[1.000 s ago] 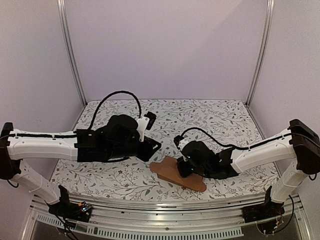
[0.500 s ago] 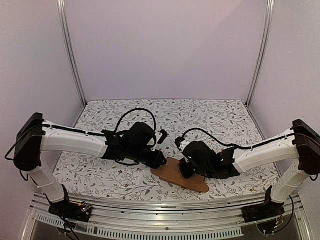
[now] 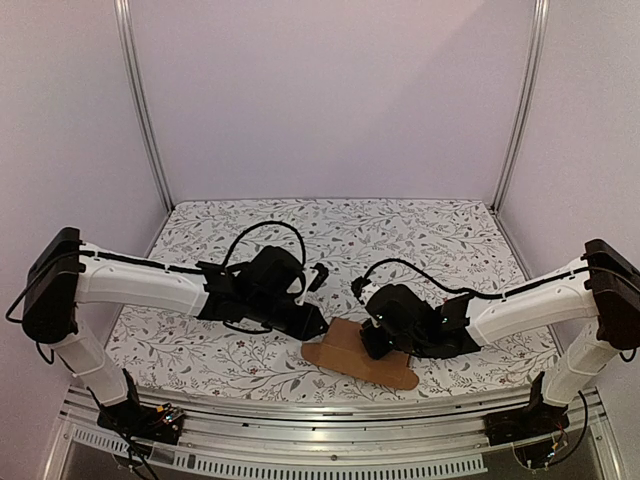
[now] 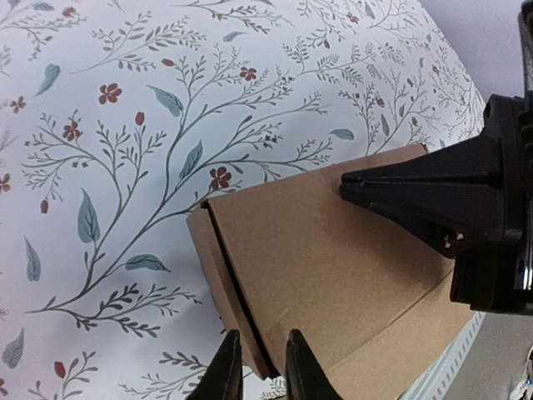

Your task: Fold the paper box

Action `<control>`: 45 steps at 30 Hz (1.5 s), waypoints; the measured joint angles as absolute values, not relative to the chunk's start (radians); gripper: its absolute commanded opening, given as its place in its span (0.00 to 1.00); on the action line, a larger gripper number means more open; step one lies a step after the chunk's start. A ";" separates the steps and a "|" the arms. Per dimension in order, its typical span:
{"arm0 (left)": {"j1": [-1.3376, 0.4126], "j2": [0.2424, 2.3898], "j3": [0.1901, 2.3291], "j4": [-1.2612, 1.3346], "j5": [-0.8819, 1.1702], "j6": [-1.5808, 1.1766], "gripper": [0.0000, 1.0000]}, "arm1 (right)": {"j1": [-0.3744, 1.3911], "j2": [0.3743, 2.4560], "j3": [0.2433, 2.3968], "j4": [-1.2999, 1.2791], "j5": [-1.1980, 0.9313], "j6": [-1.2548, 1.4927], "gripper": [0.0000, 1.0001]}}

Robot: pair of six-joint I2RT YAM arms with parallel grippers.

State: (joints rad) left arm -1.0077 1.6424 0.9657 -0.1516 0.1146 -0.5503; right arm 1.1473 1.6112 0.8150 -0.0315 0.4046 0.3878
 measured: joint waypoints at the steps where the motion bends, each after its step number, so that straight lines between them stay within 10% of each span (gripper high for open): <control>1: -1.007 1.642 0.966 -0.152 0.120 -0.550 0.18 | 1.147 1.611 0.815 -0.032 0.405 0.388 0.00; 20: -1.007 1.654 1.052 -0.213 0.164 -0.480 0.28 | 1.152 1.243 0.762 -0.254 0.210 0.411 0.00; 45: -0.994 1.785 1.074 -0.204 0.183 -0.445 0.28 | 1.152 1.390 0.665 -0.201 0.116 0.508 0.00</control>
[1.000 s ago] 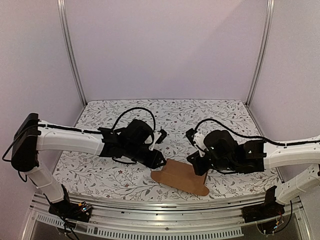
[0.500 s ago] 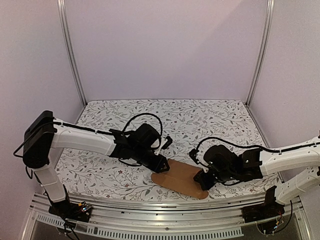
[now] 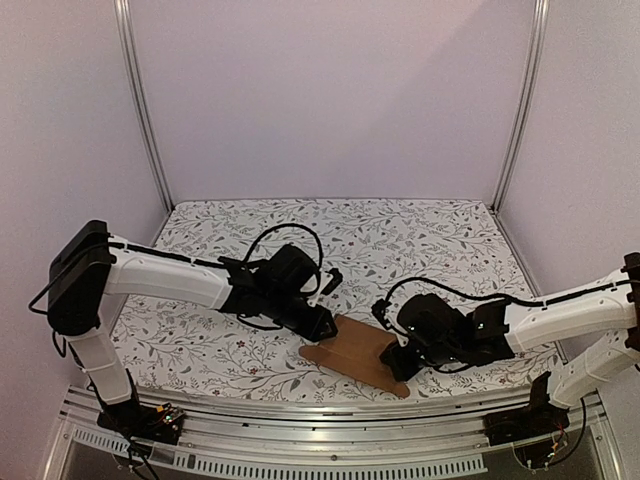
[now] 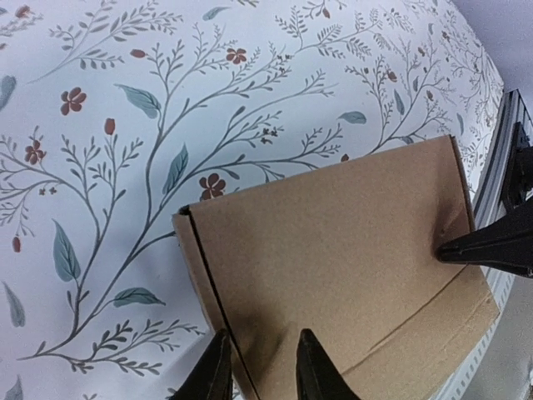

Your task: Fold the paper box

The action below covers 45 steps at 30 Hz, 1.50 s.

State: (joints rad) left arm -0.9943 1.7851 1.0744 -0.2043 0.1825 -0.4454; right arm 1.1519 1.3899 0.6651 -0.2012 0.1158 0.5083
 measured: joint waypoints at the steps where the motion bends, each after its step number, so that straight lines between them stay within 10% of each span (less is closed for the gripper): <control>1: -0.994 1.784 1.074 -0.204 0.180 -0.446 0.30 | 1.152 1.389 0.667 -0.205 0.118 0.508 0.00; 22: -0.960 1.648 1.090 -0.260 0.164 -0.451 0.53 | 1.073 1.025 0.677 -0.492 0.251 0.588 0.65; 45: -0.903 1.819 1.015 -0.143 0.416 -0.540 0.55 | 1.013 1.230 0.541 -0.280 0.118 1.052 0.52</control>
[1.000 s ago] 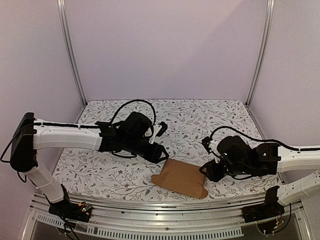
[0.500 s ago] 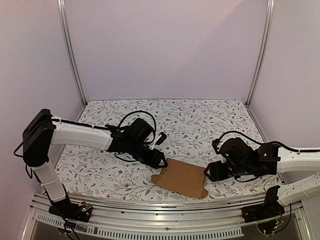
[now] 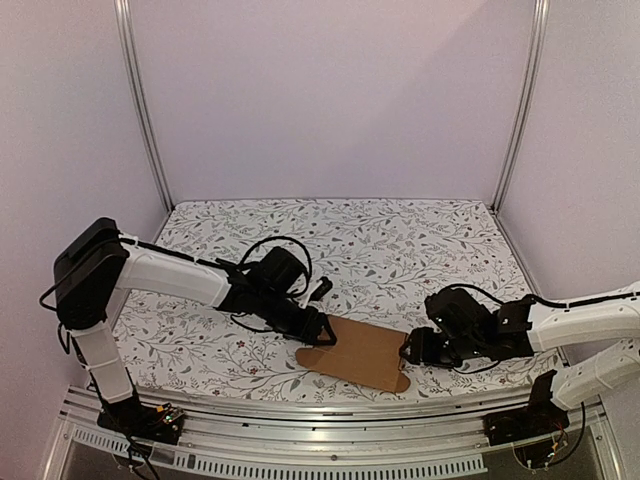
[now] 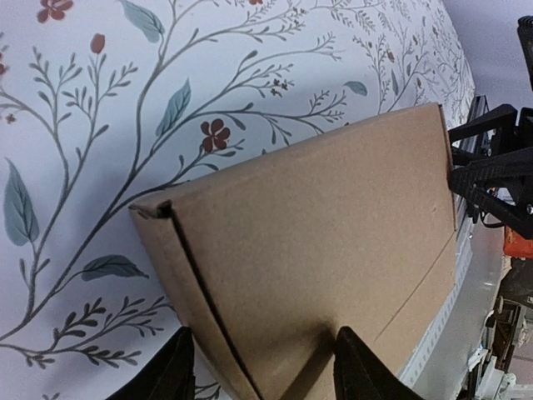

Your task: Fold the paper box

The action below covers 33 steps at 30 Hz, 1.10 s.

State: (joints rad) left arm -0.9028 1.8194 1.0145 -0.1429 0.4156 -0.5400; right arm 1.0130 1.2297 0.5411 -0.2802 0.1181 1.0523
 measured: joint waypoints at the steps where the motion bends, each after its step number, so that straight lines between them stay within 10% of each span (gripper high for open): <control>1: -0.900 1.819 1.009 -0.139 0.418 -0.545 0.55 | 1.013 1.233 0.539 -0.267 0.117 1.063 0.51; 22: -0.867 1.741 0.890 -0.067 0.414 -0.595 0.54 | 1.010 1.318 0.527 -0.030 0.094 1.147 0.01; 33: -0.834 1.634 0.818 -0.088 0.382 -0.616 0.56 | 0.993 1.395 0.548 0.076 0.068 1.125 0.00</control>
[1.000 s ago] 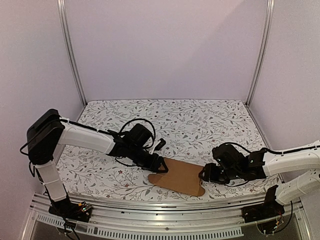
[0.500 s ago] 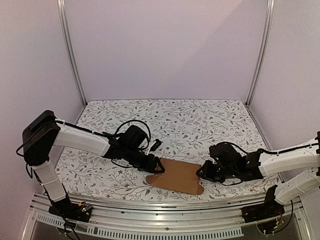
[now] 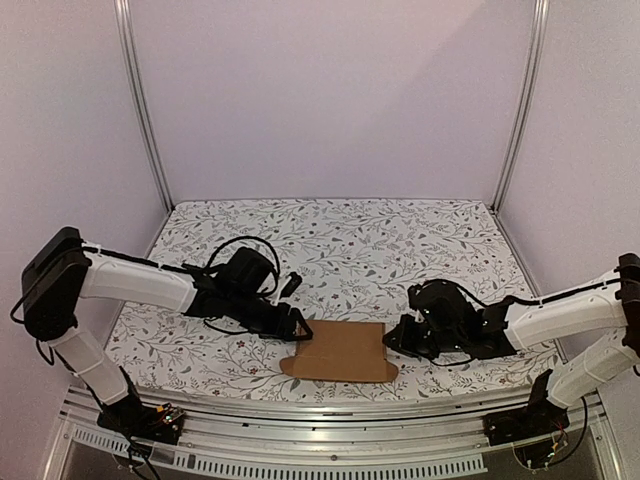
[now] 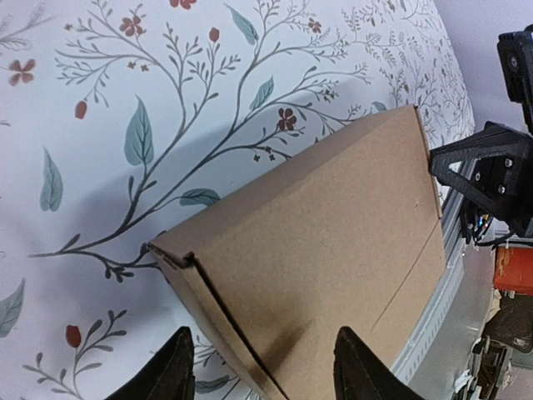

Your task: Fold the paper box

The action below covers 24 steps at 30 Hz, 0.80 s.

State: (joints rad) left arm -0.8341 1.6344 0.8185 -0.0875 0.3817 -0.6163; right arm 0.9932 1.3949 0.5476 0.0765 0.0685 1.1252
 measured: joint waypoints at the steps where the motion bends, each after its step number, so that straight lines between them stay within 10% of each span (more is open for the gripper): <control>1: -0.830 1.622 0.813 -0.089 0.381 -0.619 0.57 | 0.991 1.399 0.549 0.080 0.067 1.121 0.00; 24: -0.801 1.575 0.647 0.099 0.475 -0.797 0.85 | 0.980 1.449 0.556 0.147 0.084 1.056 0.00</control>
State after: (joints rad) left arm -0.8013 1.5753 0.6472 0.0986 0.4747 -0.7975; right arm 0.9802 1.4490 0.5564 0.1471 0.0837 1.0565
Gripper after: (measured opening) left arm 0.852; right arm 0.006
